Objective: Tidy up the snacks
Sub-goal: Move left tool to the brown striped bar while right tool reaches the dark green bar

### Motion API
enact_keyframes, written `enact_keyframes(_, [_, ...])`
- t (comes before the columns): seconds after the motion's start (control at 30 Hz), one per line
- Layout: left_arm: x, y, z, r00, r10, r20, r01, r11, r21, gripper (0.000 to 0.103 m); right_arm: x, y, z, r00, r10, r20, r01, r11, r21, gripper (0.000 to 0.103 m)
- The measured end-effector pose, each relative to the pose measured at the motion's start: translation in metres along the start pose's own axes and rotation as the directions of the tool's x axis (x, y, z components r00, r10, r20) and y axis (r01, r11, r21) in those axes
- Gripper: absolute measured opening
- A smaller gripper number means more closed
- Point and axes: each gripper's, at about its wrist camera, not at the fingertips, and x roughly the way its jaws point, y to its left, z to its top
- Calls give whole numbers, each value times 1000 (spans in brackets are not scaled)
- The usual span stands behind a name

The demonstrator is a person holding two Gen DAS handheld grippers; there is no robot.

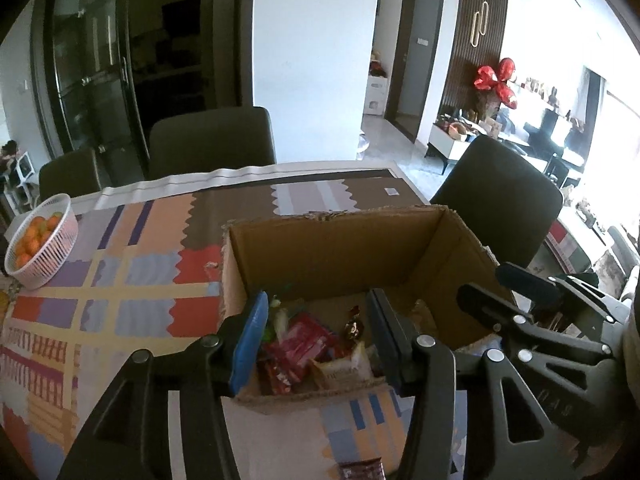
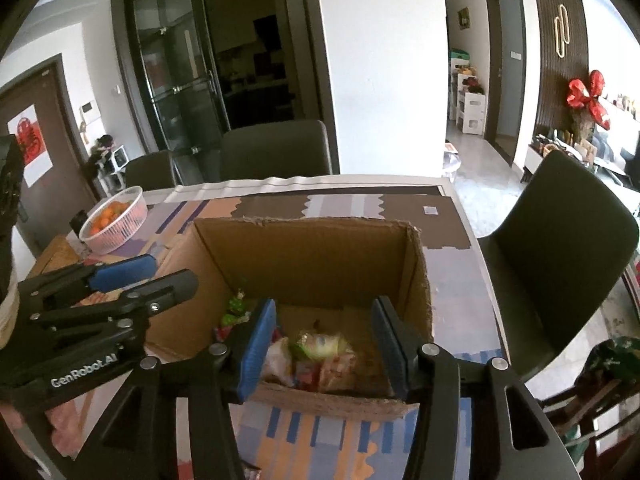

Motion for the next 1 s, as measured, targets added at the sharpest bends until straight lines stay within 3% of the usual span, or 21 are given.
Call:
enact_keyframes(0.27, [-29,-11,-30,999,18,37,-20,998,53,58,-29,-3,-24,998,-41,42,41,999,-7,58])
enact_keyframes(0.53, [-48,-24,-63,1000,0,28,-2,998,57,59,-50,-8,-53,999,-20,31,21,1000,-15,58])
enact_keyframes(1.0, [-36,-32,-133,990,-73,-117,76,997,17,59,-58,-5,-110,999,-18,-42,16,999,-38,63])
